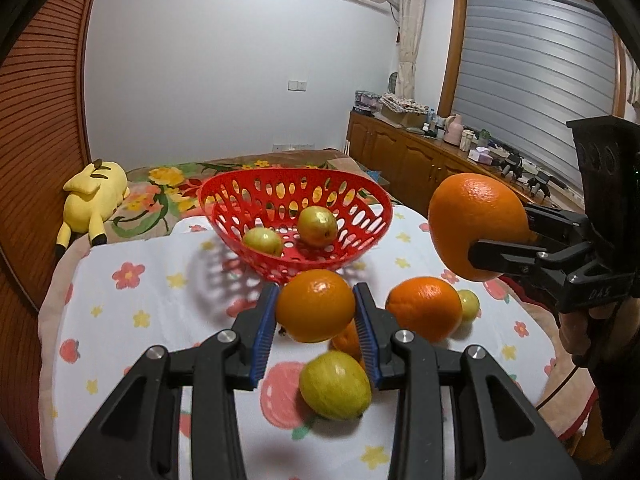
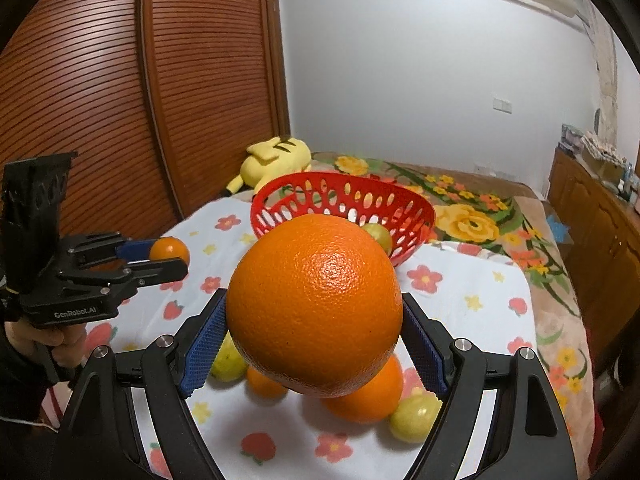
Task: Organize fruits
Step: 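Lift both held fruits and carry them over the red basket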
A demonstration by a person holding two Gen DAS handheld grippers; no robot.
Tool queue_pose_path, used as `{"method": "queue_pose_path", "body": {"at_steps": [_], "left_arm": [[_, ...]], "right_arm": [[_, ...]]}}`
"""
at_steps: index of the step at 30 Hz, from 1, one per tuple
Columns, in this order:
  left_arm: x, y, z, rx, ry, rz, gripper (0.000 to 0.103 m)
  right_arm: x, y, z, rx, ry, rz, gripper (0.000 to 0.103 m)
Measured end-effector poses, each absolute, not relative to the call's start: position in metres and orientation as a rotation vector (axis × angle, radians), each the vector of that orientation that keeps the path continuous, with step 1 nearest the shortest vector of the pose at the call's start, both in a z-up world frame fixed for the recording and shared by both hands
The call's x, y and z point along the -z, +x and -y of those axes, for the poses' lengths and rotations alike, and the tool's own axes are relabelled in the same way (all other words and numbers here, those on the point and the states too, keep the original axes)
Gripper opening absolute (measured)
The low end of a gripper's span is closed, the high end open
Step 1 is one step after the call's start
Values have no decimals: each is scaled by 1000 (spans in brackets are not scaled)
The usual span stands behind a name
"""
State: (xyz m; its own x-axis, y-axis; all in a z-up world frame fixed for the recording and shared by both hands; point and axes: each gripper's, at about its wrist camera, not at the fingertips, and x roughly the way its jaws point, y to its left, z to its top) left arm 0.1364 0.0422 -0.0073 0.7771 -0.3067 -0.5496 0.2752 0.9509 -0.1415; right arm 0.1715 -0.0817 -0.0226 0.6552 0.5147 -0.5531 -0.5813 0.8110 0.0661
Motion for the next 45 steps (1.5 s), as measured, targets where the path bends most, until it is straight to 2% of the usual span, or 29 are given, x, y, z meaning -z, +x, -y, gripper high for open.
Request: {"method": "queue_pose_path", "body": {"at_steps": [24, 45], "left_arm": [[14, 230, -46, 298, -62, -663, 36], [27, 268, -53, 287, -67, -698, 36]], "right_arm": [[37, 284, 40, -673, -193, -694, 84], [77, 330, 13, -710, -343, -850, 84]]}}
